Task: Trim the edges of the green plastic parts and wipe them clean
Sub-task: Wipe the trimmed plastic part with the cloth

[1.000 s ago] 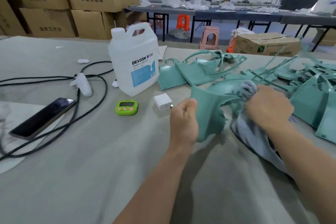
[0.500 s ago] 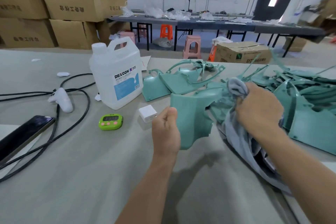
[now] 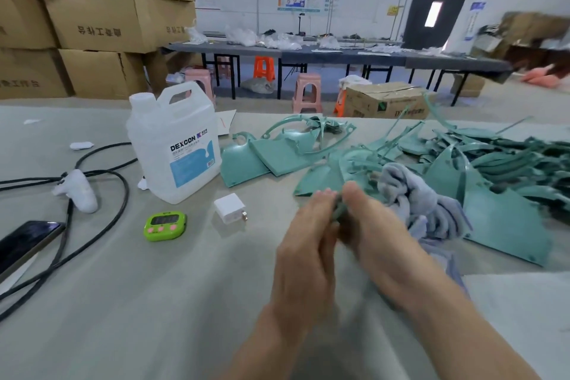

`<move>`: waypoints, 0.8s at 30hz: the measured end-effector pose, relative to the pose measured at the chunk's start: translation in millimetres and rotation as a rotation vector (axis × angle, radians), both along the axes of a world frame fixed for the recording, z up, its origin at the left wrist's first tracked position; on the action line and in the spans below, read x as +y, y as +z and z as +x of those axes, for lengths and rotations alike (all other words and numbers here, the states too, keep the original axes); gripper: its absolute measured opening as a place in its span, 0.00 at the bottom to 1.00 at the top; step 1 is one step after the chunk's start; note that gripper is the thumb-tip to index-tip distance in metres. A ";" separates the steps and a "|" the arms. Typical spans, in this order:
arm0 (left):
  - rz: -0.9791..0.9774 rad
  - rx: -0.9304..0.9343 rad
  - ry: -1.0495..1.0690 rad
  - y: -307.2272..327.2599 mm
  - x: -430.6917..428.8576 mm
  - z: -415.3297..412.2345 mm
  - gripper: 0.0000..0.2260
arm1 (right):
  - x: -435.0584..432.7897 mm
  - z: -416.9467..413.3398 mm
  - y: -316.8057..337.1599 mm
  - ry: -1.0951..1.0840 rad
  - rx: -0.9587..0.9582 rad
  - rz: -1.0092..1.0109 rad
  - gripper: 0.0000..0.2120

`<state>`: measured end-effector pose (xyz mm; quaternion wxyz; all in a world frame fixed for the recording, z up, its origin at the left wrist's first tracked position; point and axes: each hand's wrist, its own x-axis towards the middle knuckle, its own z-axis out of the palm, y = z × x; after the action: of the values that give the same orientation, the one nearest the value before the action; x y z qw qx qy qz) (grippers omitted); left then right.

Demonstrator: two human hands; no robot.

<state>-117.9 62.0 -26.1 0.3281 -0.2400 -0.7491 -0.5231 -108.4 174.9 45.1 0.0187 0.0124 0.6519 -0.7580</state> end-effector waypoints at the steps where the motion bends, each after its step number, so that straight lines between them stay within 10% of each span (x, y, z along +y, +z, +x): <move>1: -0.051 -0.005 -0.049 -2.6 2.6 -0.2 0.18 | -8.2 0.7 -7.4 0.036 -0.083 -0.277 0.31; 5: -0.160 -0.154 -0.094 -6.3 3.7 -2.1 0.19 | -3.4 -1.4 -25.1 -0.027 -0.219 -0.623 0.24; 15: -0.594 -0.165 0.388 -4.5 3.9 -8.8 0.31 | 12.5 6.8 -47.0 -0.109 -0.244 -0.456 0.11; 24: -0.355 -0.088 0.430 21.1 7.7 12.3 0.21 | 49.9 45.2 -19.5 -0.017 -0.150 -0.247 0.10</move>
<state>-105.7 69.7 -5.0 0.3514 -0.1062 -0.8763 -0.3119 -63.2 224.8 25.6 0.0621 0.0721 0.5504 -0.8295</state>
